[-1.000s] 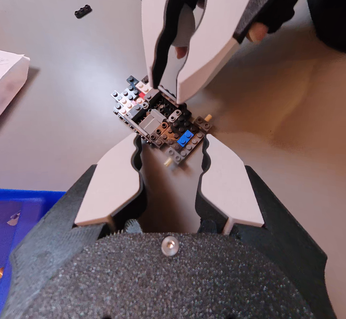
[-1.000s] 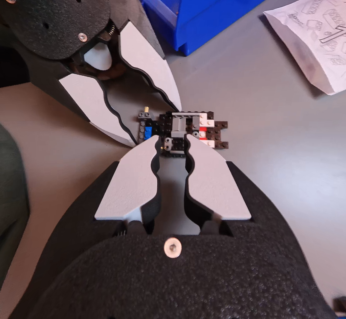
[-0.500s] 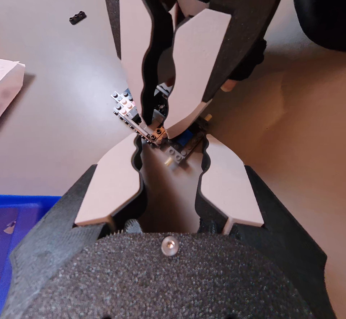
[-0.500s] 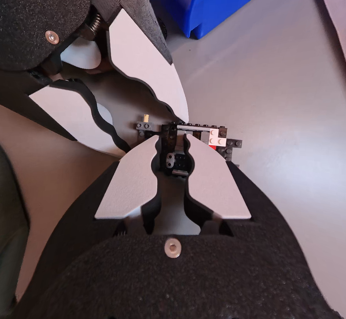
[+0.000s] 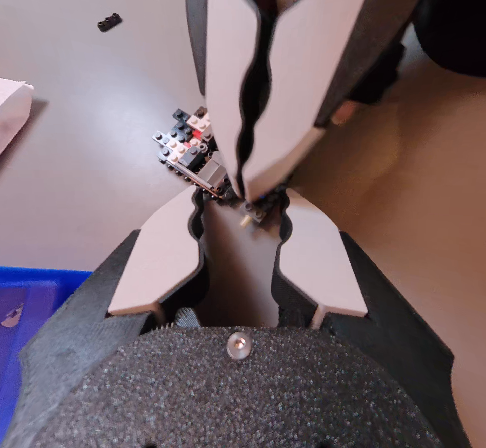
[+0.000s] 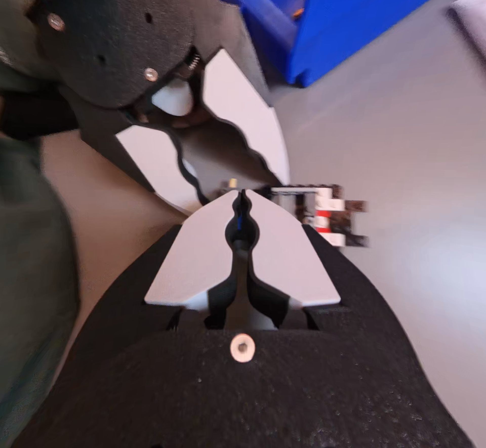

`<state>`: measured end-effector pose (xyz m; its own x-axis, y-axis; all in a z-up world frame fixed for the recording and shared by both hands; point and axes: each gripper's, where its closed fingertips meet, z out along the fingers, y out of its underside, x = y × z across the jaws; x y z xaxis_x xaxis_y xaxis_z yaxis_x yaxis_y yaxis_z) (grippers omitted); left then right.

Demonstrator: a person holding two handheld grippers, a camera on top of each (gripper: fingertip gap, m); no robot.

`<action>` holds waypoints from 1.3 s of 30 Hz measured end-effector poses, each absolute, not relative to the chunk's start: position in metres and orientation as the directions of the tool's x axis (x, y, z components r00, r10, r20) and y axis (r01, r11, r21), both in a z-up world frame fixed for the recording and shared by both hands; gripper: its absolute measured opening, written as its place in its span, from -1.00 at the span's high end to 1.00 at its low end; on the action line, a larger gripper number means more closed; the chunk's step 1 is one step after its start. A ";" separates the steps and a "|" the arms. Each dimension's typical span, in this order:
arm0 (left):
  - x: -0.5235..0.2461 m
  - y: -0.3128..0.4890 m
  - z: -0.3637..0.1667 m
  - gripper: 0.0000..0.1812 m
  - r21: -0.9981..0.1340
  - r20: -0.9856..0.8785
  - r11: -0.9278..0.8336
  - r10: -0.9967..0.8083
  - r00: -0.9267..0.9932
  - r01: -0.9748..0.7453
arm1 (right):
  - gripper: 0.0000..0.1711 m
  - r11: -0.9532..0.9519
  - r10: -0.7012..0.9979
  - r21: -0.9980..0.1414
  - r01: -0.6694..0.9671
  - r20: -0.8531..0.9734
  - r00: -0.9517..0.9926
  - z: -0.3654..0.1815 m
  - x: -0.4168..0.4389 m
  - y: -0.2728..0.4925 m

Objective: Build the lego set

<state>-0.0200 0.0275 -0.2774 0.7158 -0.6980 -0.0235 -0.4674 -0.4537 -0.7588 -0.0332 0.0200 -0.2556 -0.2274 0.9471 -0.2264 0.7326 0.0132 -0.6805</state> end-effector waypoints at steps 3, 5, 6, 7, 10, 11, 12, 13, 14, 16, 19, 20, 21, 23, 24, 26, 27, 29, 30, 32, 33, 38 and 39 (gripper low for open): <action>-0.020 0.024 -0.277 0.38 -0.764 -0.005 -0.453 -0.709 0.706 -0.460 | 1.00 0.015 0.965 -0.715 0.699 -0.173 -0.198 -0.239 -0.028 0.041; -0.019 0.025 -0.277 0.38 -0.761 -0.018 -0.447 -0.710 0.704 -0.470 | 0.92 0.063 0.979 -0.695 0.716 -0.097 -0.181 -0.245 -0.026 0.049; -0.019 0.025 -0.277 0.38 -0.761 -0.023 -0.444 -0.711 0.703 -0.473 | 0.89 0.071 0.978 -0.684 0.726 -0.097 -0.187 -0.250 -0.027 0.046; -0.019 0.025 -0.277 0.38 -0.761 -0.023 -0.444 -0.711 0.703 -0.473 | 0.86 0.078 0.976 -0.671 0.738 -0.101 -0.194 -0.256 -0.028 0.042; -0.019 0.025 -0.277 0.38 -0.761 -0.024 -0.443 -0.710 0.704 -0.473 | 0.90 0.123 0.983 -0.625 0.771 -0.033 -0.183 -0.270 -0.032 0.046; -0.019 0.025 -0.277 0.38 -0.762 -0.022 -0.441 -0.714 0.700 -0.473 | 0.92 0.118 0.982 -0.613 0.781 -0.043 -0.182 -0.271 -0.032 0.046; -0.019 0.024 -0.277 0.39 -0.762 -0.023 -0.441 -0.714 0.700 -0.475 | 0.95 0.103 0.981 -0.610 0.785 -0.066 -0.180 -0.272 -0.033 0.045; -0.019 0.025 -0.277 0.39 -0.762 -0.024 -0.440 -0.714 0.700 -0.475 | 0.97 0.093 0.979 -0.603 0.792 -0.091 -0.184 -0.272 -0.033 0.044; -0.019 0.025 -0.277 0.39 -0.762 -0.023 -0.440 -0.714 0.700 -0.475 | 0.97 0.095 0.978 -0.597 0.797 -0.094 -0.187 -0.273 -0.033 0.044; -0.019 0.025 -0.277 0.39 -0.762 -0.025 -0.440 -0.714 0.700 -0.475 | 0.98 0.132 0.977 -0.592 0.795 -0.058 -0.206 -0.273 -0.033 0.043; -0.019 0.025 -0.277 0.39 -0.763 -0.025 -0.439 -0.714 0.700 -0.475 | 0.99 0.100 0.976 -0.602 0.792 -0.095 -0.195 -0.273 -0.034 0.043; -0.018 0.024 -0.277 0.39 -0.763 -0.026 -0.436 -0.717 0.697 -0.477 | 0.99 0.065 0.972 -0.610 0.790 -0.141 -0.188 -0.273 -0.033 0.042; -0.018 0.024 -0.277 0.39 -0.763 -0.025 -0.436 -0.718 0.696 -0.477 | 1.00 0.021 0.964 -0.618 0.786 -0.196 -0.180 -0.273 -0.033 0.042; -0.018 0.023 -0.277 0.39 -0.762 -0.026 -0.435 -0.721 0.693 -0.480 | 1.00 -0.048 0.942 -0.631 0.774 -0.286 -0.175 -0.272 -0.032 0.041; -0.017 0.022 -0.277 0.39 -0.763 -0.023 -0.433 -0.724 0.689 -0.480 | 1.00 -0.063 0.934 -0.635 0.770 -0.308 -0.178 -0.272 -0.031 0.040; -0.015 0.020 -0.277 0.39 -0.763 -0.019 -0.428 -0.735 0.678 -0.485 | 1.00 -0.082 0.920 -0.642 0.762 -0.344 -0.190 -0.271 -0.029 0.038; -0.013 0.019 -0.277 0.39 -0.763 -0.018 -0.424 -0.741 0.672 -0.488 | 1.00 -0.094 0.909 -0.646 0.757 -0.365 -0.198 -0.270 -0.027 0.037; -0.011 0.017 -0.279 0.34 -0.754 0.006 -0.442 -0.744 0.668 -0.486 | 1.00 -0.151 0.813 -0.670 0.727 -0.502 -0.294 -0.253 -0.023 0.015; -0.019 0.027 -0.276 0.68 -0.764 -0.034 -0.447 -0.693 0.720 -0.465 | 1.00 -0.164 0.765 -0.664 0.729 -0.552 -0.331 -0.246 -0.022 0.000; -0.020 0.025 -0.276 0.77 -0.765 0.002 -0.451 -0.715 0.699 -0.460 | 1.00 -0.110 0.835 -0.704 0.702 -0.449 -0.319 -0.247 -0.024 0.007; -0.019 0.023 -0.275 0.70 -0.770 0.014 -0.451 -0.719 0.695 -0.451 | 1.00 -0.136 0.841 -0.724 0.676 -0.446 -0.308 -0.238 -0.023 0.014; -0.020 0.022 -0.274 0.62 -0.774 0.045 -0.467 -0.713 0.700 -0.426 | 1.00 -0.155 0.893 -0.768 0.621 -0.378 -0.246 -0.224 -0.015 0.049; -0.020 0.023 -0.273 0.62 -0.776 0.055 -0.473 -0.710 0.702 -0.417 | 1.00 -0.144 0.910 -0.769 0.623 -0.350 -0.222 -0.228 -0.014 0.057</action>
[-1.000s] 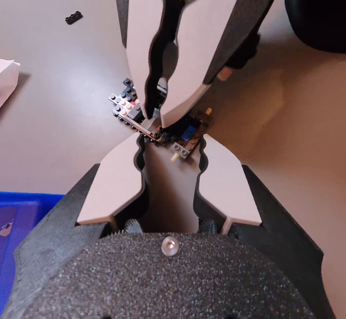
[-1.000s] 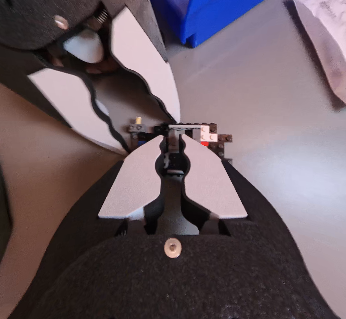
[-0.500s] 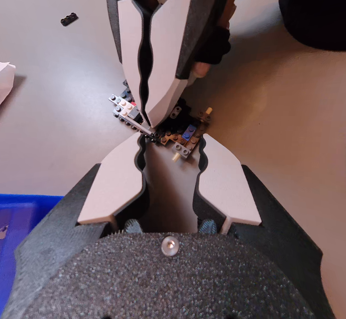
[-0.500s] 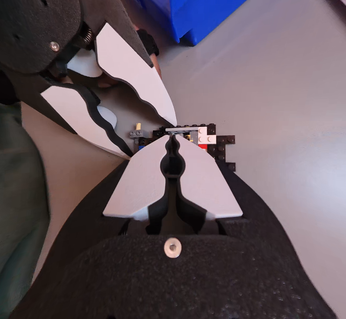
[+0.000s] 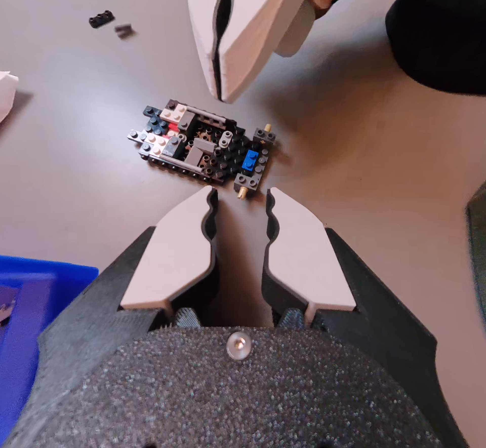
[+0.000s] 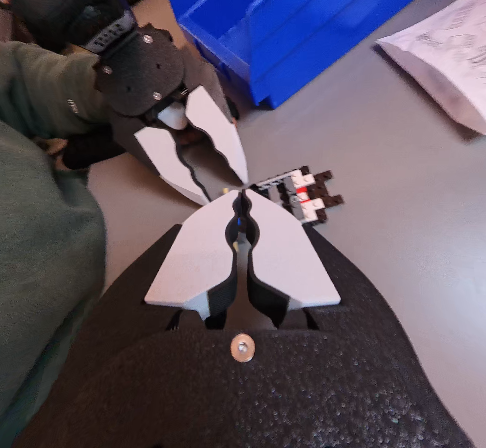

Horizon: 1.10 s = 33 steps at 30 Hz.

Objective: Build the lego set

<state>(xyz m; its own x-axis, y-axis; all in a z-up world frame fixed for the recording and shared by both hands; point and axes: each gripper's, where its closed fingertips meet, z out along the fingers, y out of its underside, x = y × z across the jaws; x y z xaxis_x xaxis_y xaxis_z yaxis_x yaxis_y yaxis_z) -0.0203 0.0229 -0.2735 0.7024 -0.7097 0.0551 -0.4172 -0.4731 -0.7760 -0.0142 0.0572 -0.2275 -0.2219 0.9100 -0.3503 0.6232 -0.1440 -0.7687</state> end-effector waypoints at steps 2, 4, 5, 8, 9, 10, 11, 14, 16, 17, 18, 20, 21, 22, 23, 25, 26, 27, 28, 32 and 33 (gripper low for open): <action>-0.020 0.023 -0.273 0.61 -0.777 0.058 -0.474 -0.710 0.702 -0.415 | 1.00 -0.121 0.942 -0.764 0.634 -0.289 -0.169 -0.235 -0.013 0.073; -0.020 0.023 -0.274 0.59 -0.776 0.051 -0.470 -0.711 0.701 -0.420 | 1.00 -0.064 0.965 -0.750 0.659 -0.214 -0.149 -0.244 -0.014 0.078; -0.020 0.023 -0.273 0.58 -0.776 0.054 -0.473 -0.709 0.703 -0.417 | 1.00 -0.031 0.969 -0.741 0.671 -0.187 -0.162 -0.248 -0.016 0.075; -0.020 0.025 -0.272 0.50 -0.781 0.070 -0.482 -0.701 0.710 -0.398 | 0.81 0.080 0.970 -0.694 0.715 -0.110 -0.216 -0.259 -0.025 0.063; -0.020 0.027 -0.272 0.45 -0.781 0.067 -0.483 -0.696 0.715 -0.396 | 0.78 0.115 0.970 -0.675 0.728 -0.081 -0.229 -0.262 -0.028 0.062; -0.021 0.029 -0.272 0.38 -0.781 0.059 -0.483 -0.689 0.723 -0.396 | 0.77 0.141 0.969 -0.654 0.743 -0.063 -0.240 -0.265 -0.030 0.062; -0.020 0.031 -0.272 0.32 -0.779 0.049 -0.482 -0.684 0.728 -0.400 | 0.76 0.156 0.965 -0.634 0.758 -0.064 -0.252 -0.269 -0.031 0.061; -0.019 0.039 -0.277 0.17 -0.761 0.005 -0.494 -0.654 0.756 -0.422 | 0.74 0.145 0.957 -0.605 0.783 -0.115 -0.266 -0.271 -0.034 0.057; -0.017 0.044 -0.279 0.07 -0.752 -0.004 -0.503 -0.643 0.766 -0.426 | 0.73 0.151 0.956 -0.585 0.797 -0.117 -0.267 -0.273 -0.035 0.058; -0.017 0.046 -0.279 0.07 -0.748 -0.003 -0.510 -0.637 0.771 -0.424 | 0.73 0.154 0.957 -0.578 0.802 -0.114 -0.266 -0.273 -0.036 0.059; -0.017 0.047 -0.279 0.07 -0.747 -0.004 -0.510 -0.638 0.770 -0.426 | 0.73 0.147 0.957 -0.567 0.810 -0.127 -0.262 -0.273 -0.035 0.059; -0.019 0.049 -0.279 0.13 -0.750 -0.005 -0.511 -0.630 0.776 -0.420 | 0.73 0.137 0.950 -0.558 0.819 -0.161 -0.268 -0.273 -0.035 0.059; -0.021 0.050 -0.278 0.19 -0.750 -0.007 -0.514 -0.623 0.783 -0.416 | 0.75 0.138 0.947 -0.560 0.817 -0.169 -0.275 -0.273 -0.036 0.059; -0.023 0.051 -0.278 0.23 -0.749 -0.011 -0.515 -0.619 0.786 -0.416 | 0.76 0.130 0.943 -0.566 0.814 -0.182 -0.278 -0.272 -0.036 0.059; -0.023 0.051 -0.278 0.23 -0.750 -0.012 -0.514 -0.620 0.784 -0.417 | 0.78 0.113 0.941 -0.572 0.813 -0.200 -0.272 -0.272 -0.037 0.060; -0.022 0.051 -0.278 0.23 -0.748 -0.013 -0.511 -0.626 0.779 -0.423 | 0.99 0.094 0.948 -0.594 0.799 -0.192 -0.254 -0.274 -0.039 0.067; -0.022 0.051 -0.279 0.23 -0.749 -0.011 -0.511 -0.628 0.778 -0.423 | 0.99 0.067 0.934 -0.601 0.796 -0.242 -0.262 -0.273 -0.038 0.063; -0.022 0.051 -0.278 0.23 -0.751 -0.006 -0.510 -0.630 0.777 -0.420 | 1.00 0.045 0.855 -0.618 0.785 -0.383 -0.350 -0.265 -0.033 0.040; -0.023 0.053 -0.278 0.32 -0.752 -0.003 -0.515 -0.623 0.783 -0.412 | 1.00 0.022 0.812 -0.594 0.804 -0.458 -0.361 -0.268 -0.031 0.024; -0.021 0.051 -0.278 0.28 -0.756 0.007 -0.508 -0.638 0.770 -0.413 | 1.00 0.006 0.875 -0.733 0.680 -0.325 -0.358 -0.228 -0.036 0.049; -0.021 0.050 -0.278 0.27 -0.758 0.006 -0.505 -0.638 0.770 -0.413 | 1.00 -0.009 0.889 -0.753 0.658 -0.308 -0.340 -0.217 -0.032 0.059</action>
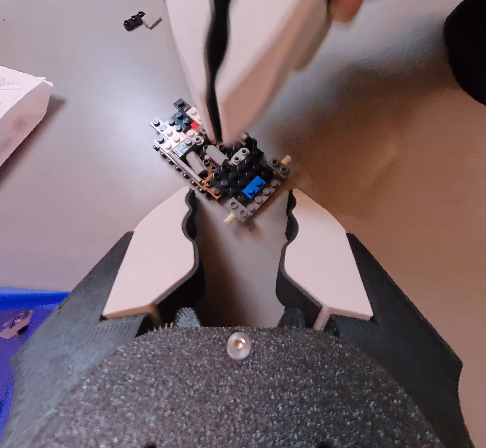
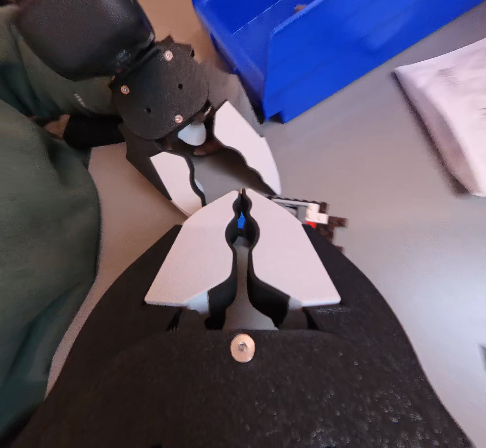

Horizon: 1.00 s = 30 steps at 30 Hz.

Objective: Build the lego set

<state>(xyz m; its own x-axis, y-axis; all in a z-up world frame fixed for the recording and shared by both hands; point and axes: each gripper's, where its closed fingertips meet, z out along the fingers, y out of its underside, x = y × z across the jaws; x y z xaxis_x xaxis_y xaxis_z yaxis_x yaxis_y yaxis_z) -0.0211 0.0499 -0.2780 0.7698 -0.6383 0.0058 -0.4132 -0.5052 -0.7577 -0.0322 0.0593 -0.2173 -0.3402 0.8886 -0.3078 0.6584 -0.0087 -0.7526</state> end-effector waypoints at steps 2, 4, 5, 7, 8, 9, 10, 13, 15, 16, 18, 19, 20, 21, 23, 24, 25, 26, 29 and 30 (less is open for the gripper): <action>-0.021 0.050 -0.278 0.28 -0.758 0.005 -0.505 -0.636 0.771 -0.412 | 1.00 0.006 0.935 -0.752 0.659 -0.229 -0.270 -0.217 -0.025 0.079; -0.022 0.050 -0.278 0.27 -0.759 0.007 -0.507 -0.634 0.774 -0.409 | 0.85 0.049 0.959 -0.712 0.701 -0.163 -0.233 -0.232 -0.017 0.086; -0.022 0.051 -0.278 0.25 -0.759 0.006 -0.508 -0.632 0.775 -0.408 | 0.81 0.072 0.965 -0.692 0.718 -0.133 -0.225 -0.241 -0.016 0.087; -0.022 0.051 -0.278 0.24 -0.758 0.001 -0.508 -0.628 0.778 -0.409 | 0.73 0.112 0.962 -0.648 0.753 -0.118 -0.245 -0.259 -0.015 0.080; -0.022 0.052 -0.278 0.22 -0.758 -0.001 -0.507 -0.627 0.779 -0.410 | 0.70 0.123 0.963 -0.631 0.766 -0.112 -0.247 -0.265 -0.016 0.078; -0.021 0.052 -0.278 0.19 -0.758 -0.003 -0.508 -0.626 0.780 -0.410 | 0.69 0.134 0.960 -0.622 0.772 -0.111 -0.256 -0.269 -0.018 0.076; -0.020 0.053 -0.278 0.17 -0.757 -0.005 -0.508 -0.625 0.781 -0.411 | 0.69 0.139 0.958 -0.616 0.775 -0.115 -0.263 -0.270 -0.020 0.074; -0.018 0.055 -0.278 0.13 -0.757 -0.010 -0.508 -0.621 0.784 -0.411 | 0.72 0.109 0.961 -0.603 0.790 -0.139 -0.238 -0.271 -0.025 0.076; -0.018 0.055 -0.278 0.14 -0.757 -0.008 -0.509 -0.621 0.784 -0.411 | 0.79 0.080 0.967 -0.600 0.796 -0.148 -0.209 -0.271 -0.026 0.079; -0.019 0.055 -0.278 0.15 -0.757 -0.008 -0.508 -0.621 0.784 -0.411 | 0.81 0.062 0.968 -0.606 0.793 -0.157 -0.196 -0.271 -0.027 0.080; -0.019 0.055 -0.278 0.19 -0.758 -0.007 -0.507 -0.622 0.783 -0.410 | 0.81 0.068 0.973 -0.613 0.787 -0.134 -0.188 -0.271 -0.028 0.084; -0.019 0.055 -0.278 0.21 -0.759 -0.008 -0.504 -0.625 0.781 -0.411 | 0.80 0.097 0.975 -0.614 0.783 -0.098 -0.197 -0.270 -0.027 0.085; -0.018 0.055 -0.278 0.22 -0.760 -0.009 -0.503 -0.626 0.780 -0.412 | 0.81 0.130 0.975 -0.613 0.780 -0.064 -0.213 -0.270 -0.027 0.086; -0.019 0.055 -0.278 0.22 -0.760 -0.011 -0.503 -0.623 0.782 -0.411 | 0.81 0.170 0.971 -0.610 0.774 -0.031 -0.238 -0.270 -0.027 0.086; -0.020 0.056 -0.278 0.21 -0.760 -0.010 -0.505 -0.620 0.784 -0.409 | 0.79 0.254 0.957 -0.610 0.750 0.048 -0.286 -0.269 -0.029 0.086; -0.020 0.056 -0.278 0.21 -0.760 -0.011 -0.505 -0.619 0.785 -0.409 | 0.79 0.294 0.946 -0.607 0.738 0.076 -0.314 -0.268 -0.029 0.086; -0.020 0.057 -0.278 0.21 -0.760 -0.011 -0.506 -0.618 0.786 -0.409 | 0.79 0.322 0.937 -0.606 0.728 0.093 -0.337 -0.267 -0.030 0.087; -0.020 0.058 -0.278 0.19 -0.760 -0.012 -0.507 -0.616 0.788 -0.408 | 0.79 0.341 0.928 -0.601 0.723 0.092 -0.361 -0.266 -0.029 0.086; -0.021 0.062 -0.278 0.15 -0.759 -0.016 -0.509 -0.610 0.793 -0.406 | 0.79 0.402 0.897 -0.568 0.718 0.090 -0.432 -0.266 -0.029 0.088; -0.021 0.063 -0.278 0.15 -0.759 -0.015 -0.511 -0.608 0.794 -0.405 | 0.79 0.423 0.886 -0.544 0.724 0.083 -0.456 -0.268 -0.028 0.089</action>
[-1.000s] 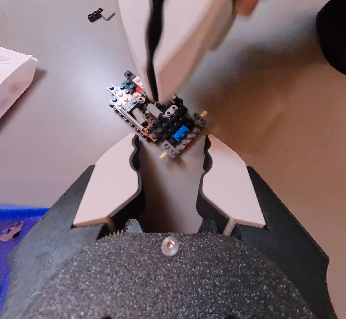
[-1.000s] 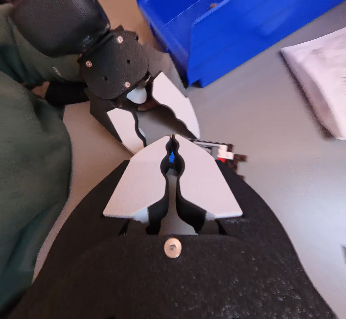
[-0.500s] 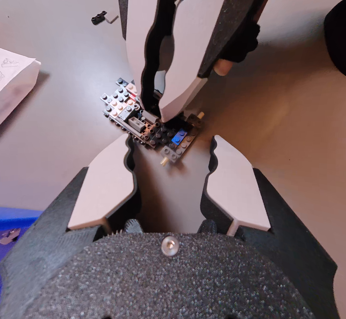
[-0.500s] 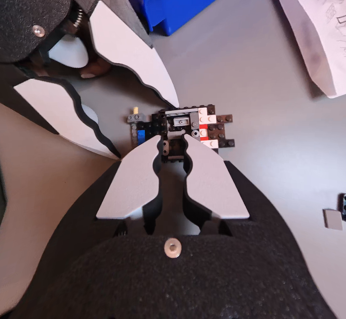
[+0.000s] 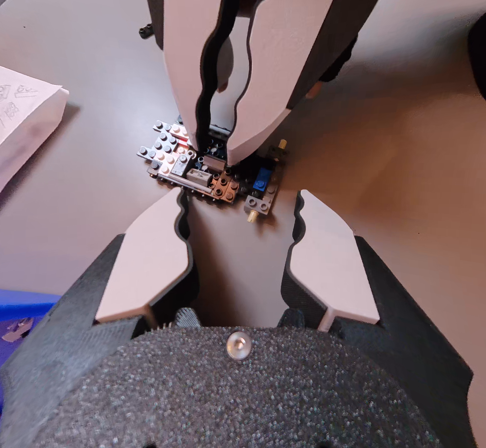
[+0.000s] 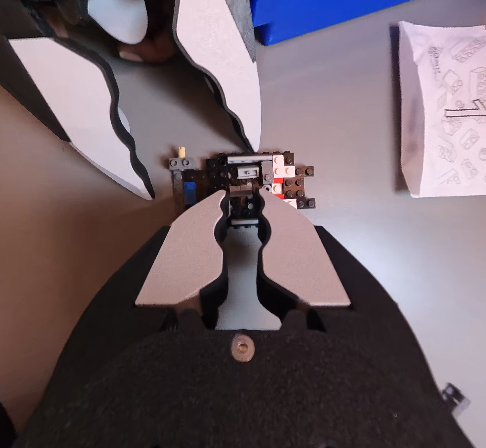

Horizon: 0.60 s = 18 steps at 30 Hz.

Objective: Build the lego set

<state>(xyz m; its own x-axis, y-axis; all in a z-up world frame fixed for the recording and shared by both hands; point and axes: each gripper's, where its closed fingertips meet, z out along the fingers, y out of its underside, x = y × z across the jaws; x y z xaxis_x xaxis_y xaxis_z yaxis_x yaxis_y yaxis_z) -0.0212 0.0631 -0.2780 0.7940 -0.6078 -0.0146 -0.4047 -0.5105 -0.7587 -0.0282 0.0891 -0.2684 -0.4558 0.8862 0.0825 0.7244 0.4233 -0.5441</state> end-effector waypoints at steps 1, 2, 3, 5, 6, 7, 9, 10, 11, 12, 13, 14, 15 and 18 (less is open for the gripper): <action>-0.021 0.064 -0.278 0.15 -0.758 -0.014 -0.512 -0.606 0.795 -0.404 | 0.79 0.439 0.879 -0.521 0.732 0.081 -0.469 -0.271 -0.028 0.091; -0.021 0.065 -0.278 0.15 -0.758 -0.013 -0.513 -0.606 0.796 -0.403 | 0.79 0.445 0.874 -0.514 0.733 0.071 -0.481 -0.272 -0.029 0.092; -0.021 0.065 -0.278 0.15 -0.758 -0.012 -0.514 -0.604 0.797 -0.401 | 0.80 0.448 0.868 -0.510 0.735 0.052 -0.493 -0.272 -0.029 0.091; -0.022 0.066 -0.278 0.15 -0.757 -0.011 -0.518 -0.598 0.802 -0.397 | 0.80 0.460 0.860 -0.499 0.734 0.045 -0.508 -0.272 -0.030 0.092; -0.023 0.067 -0.278 0.16 -0.758 -0.010 -0.520 -0.595 0.804 -0.394 | 0.80 0.467 0.856 -0.492 0.735 0.043 -0.515 -0.272 -0.030 0.092; -0.023 0.067 -0.278 0.18 -0.758 -0.010 -0.520 -0.594 0.805 -0.393 | 0.80 0.475 0.851 -0.483 0.736 0.042 -0.523 -0.272 -0.031 0.092; -0.024 0.068 -0.278 0.20 -0.758 -0.011 -0.522 -0.590 0.807 -0.391 | 0.80 0.484 0.847 -0.462 0.743 0.034 -0.531 -0.273 -0.031 0.092; -0.024 0.069 -0.278 0.21 -0.758 -0.011 -0.523 -0.587 0.809 -0.390 | 0.80 0.491 0.844 -0.452 0.745 0.033 -0.536 -0.273 -0.031 0.092; -0.025 0.069 -0.278 0.21 -0.758 -0.012 -0.524 -0.584 0.811 -0.389 | 0.80 0.495 0.841 -0.445 0.746 0.031 -0.539 -0.273 -0.031 0.092; -0.025 0.069 -0.278 0.21 -0.756 -0.013 -0.525 -0.583 0.812 -0.389 | 0.80 0.498 0.840 -0.439 0.748 0.028 -0.542 -0.273 -0.032 0.092; -0.025 0.069 -0.278 0.21 -0.755 -0.014 -0.527 -0.581 0.814 -0.390 | 0.80 0.504 0.835 -0.436 0.745 0.027 -0.549 -0.273 -0.032 0.092; -0.025 0.069 -0.278 0.21 -0.755 -0.015 -0.529 -0.578 0.816 -0.389 | 0.80 0.510 0.831 -0.435 0.742 0.025 -0.556 -0.273 -0.032 0.091; -0.026 0.070 -0.278 0.22 -0.754 -0.016 -0.531 -0.573 0.819 -0.386 | 0.82 0.511 0.828 -0.439 0.739 0.023 -0.560 -0.273 -0.034 0.091; -0.027 0.069 -0.278 0.24 -0.753 -0.014 -0.532 -0.575 0.818 -0.387 | 0.83 0.515 0.809 -0.478 0.711 -0.003 -0.588 -0.273 -0.034 0.084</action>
